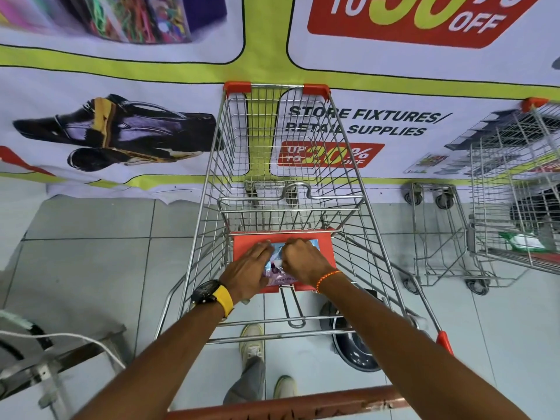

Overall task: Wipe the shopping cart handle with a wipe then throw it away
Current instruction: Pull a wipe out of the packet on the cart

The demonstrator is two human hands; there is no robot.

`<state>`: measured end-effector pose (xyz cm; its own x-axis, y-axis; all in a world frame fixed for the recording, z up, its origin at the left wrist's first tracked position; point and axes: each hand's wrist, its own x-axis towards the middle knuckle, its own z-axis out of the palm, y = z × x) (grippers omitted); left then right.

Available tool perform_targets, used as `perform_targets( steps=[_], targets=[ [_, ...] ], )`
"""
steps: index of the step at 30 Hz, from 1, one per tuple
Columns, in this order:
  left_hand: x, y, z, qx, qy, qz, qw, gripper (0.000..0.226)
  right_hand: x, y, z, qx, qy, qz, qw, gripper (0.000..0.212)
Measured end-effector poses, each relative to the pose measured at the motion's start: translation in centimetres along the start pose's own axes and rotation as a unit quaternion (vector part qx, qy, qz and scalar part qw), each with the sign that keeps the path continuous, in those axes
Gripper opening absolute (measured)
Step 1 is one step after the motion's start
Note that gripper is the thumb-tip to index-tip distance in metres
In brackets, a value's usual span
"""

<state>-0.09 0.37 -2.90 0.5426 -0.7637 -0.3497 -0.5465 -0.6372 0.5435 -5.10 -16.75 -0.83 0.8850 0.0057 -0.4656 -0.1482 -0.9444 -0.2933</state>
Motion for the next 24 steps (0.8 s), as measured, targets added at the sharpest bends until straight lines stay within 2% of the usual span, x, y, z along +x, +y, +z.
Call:
perform_targets(
  steps=[14,20,24],
  targets=[
    [0.0,-0.3,0.2,-0.003,0.0,-0.005,1.0,0.072,-0.6,-0.1,-0.8,-0.008,0.031,-0.055,0.998,0.014],
    [0.0,-0.3,0.2,-0.004,0.0,0.0,1.0,0.071,-1.8,0.7,-1.7,0.125,0.022,-0.01,0.992,0.018],
    [0.0,-0.3,0.2,-0.004,-0.002,0.002,1.0,0.075,-2.0,1.0,-1.9,0.223,0.065,0.058,0.971,0.015]
  ],
)
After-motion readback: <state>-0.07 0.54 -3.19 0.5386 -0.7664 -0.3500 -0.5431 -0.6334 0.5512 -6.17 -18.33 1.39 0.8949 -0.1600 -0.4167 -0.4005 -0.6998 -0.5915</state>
